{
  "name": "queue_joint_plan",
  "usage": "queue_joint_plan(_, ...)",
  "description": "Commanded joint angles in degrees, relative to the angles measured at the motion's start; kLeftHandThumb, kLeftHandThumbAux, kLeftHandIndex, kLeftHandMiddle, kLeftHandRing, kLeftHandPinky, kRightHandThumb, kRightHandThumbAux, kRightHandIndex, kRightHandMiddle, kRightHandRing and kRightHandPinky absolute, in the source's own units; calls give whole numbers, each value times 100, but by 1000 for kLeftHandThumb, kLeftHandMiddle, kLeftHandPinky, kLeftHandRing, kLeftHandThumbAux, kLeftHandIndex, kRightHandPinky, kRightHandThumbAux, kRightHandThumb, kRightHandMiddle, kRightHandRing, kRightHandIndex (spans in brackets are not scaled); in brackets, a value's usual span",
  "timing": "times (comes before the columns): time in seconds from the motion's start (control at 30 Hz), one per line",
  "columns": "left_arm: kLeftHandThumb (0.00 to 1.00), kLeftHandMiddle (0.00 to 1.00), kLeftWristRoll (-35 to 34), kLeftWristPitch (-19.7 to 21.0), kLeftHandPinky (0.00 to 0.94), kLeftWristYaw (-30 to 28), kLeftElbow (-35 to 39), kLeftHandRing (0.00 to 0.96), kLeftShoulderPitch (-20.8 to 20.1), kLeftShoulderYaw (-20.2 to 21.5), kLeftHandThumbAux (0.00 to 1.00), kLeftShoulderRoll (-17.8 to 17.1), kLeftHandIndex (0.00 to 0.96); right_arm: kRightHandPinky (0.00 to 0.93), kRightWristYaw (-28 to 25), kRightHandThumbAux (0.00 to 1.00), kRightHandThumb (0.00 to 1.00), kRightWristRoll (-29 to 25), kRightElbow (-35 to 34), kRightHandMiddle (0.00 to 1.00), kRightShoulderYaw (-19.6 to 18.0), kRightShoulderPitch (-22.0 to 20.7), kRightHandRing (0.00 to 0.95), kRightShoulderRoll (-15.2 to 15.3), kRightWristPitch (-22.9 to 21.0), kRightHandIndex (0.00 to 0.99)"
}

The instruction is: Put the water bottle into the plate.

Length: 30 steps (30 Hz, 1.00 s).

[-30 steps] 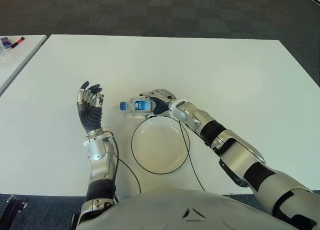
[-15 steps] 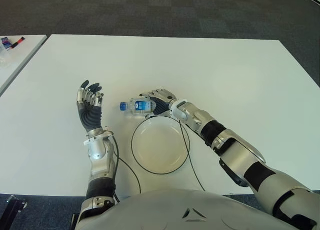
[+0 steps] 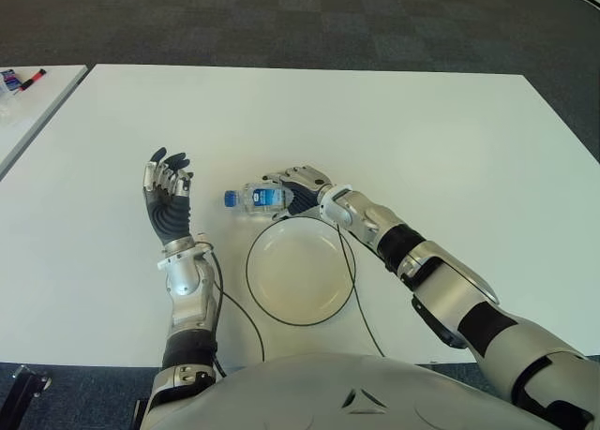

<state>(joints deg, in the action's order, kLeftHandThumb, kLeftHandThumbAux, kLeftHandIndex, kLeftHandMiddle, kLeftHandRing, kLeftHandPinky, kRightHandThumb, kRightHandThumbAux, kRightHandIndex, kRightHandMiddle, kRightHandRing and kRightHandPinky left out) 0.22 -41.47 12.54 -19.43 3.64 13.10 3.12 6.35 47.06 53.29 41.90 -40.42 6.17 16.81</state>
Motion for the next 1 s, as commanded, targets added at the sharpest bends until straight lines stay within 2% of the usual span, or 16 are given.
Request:
queue_joint_plan(0.03,595,320,35,-14,362,54,-106,325,-16,-3,590,23,201,635,339,652,825,43,688,481,40,-191,537,-185,164,342)
queue_joint_plan(0.13,593,321,44,-26,364,63,-96,325,-15,-14,589,31,201,646,445,657,909,7,837,491,24,-233,520,-219,260,368)
queue_joint_plan(0.23,589,322,53,-46,361,70,-90,325,-14,-20,590,37,202,680,524,657,939,-58,938,494,-29,-247,516,-254,318,383)
queue_joint_plan(0.53,573,312,129,-60,342,146,-61,314,6,-7,591,60,194,735,605,658,954,-405,1105,498,-352,-195,516,-357,331,388)
queue_joint_plan(0.77,565,308,200,-33,338,238,-55,309,12,-11,590,62,191,749,433,659,953,-715,1092,500,-614,-120,520,-386,379,383)
queue_joint_plan(1.0,577,298,151,10,330,215,-44,300,21,-18,582,64,188,806,241,658,954,-878,1077,505,-760,-77,524,-389,398,383)
